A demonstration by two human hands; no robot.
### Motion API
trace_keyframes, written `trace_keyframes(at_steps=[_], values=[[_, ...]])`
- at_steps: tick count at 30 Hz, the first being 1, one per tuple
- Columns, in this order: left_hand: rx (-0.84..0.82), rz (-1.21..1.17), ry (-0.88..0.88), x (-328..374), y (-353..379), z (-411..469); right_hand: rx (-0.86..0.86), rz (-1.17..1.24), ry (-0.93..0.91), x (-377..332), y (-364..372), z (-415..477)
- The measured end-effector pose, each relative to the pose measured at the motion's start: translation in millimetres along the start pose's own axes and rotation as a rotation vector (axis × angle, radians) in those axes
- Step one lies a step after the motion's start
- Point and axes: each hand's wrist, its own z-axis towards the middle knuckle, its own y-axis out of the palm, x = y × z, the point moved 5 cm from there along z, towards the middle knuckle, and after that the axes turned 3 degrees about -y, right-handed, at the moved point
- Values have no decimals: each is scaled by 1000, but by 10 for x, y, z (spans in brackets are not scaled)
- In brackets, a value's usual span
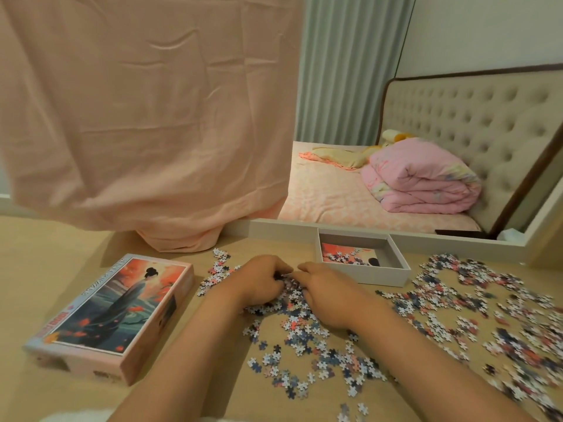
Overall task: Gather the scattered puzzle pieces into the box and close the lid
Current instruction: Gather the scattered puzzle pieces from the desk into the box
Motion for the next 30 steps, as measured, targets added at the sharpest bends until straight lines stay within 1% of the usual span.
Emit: trace_keyframes(at_steps=[1,3,5,7,10,11,13,16,18,21,24,27,30], values=[[21,46,-7,-11,-19,-21,-31,16,3,4,27,-38],[30,218,-26,-33,-21,-68,-73,57,9,14,59,-112],[-40,299,-88,-39,36,-140,-51,118,14,37,32,-171],[-112,289,-117,-3,125,-188,-3,217,38,81,-40,-227],[-110,232,-56,109,192,-197,60,314,67,192,-141,-307],[-110,204,-49,126,187,-190,43,307,76,230,-142,-332],[-132,162,-74,118,169,-175,-52,253,126,306,-72,-384],[-153,235,-43,152,160,-159,-137,217,166,325,35,-413],[-127,251,0,203,172,-143,-130,255,171,298,56,-379],[-50,232,45,248,184,-122,-82,327,202,275,16,-313],[-9,230,84,284,176,-118,-35,384,226,277,-22,-279],[12,212,94,306,155,-105,-8,465,249,275,-25,-265],[42,172,106,314,155,-107,18,492,258,286,-32,-253]])
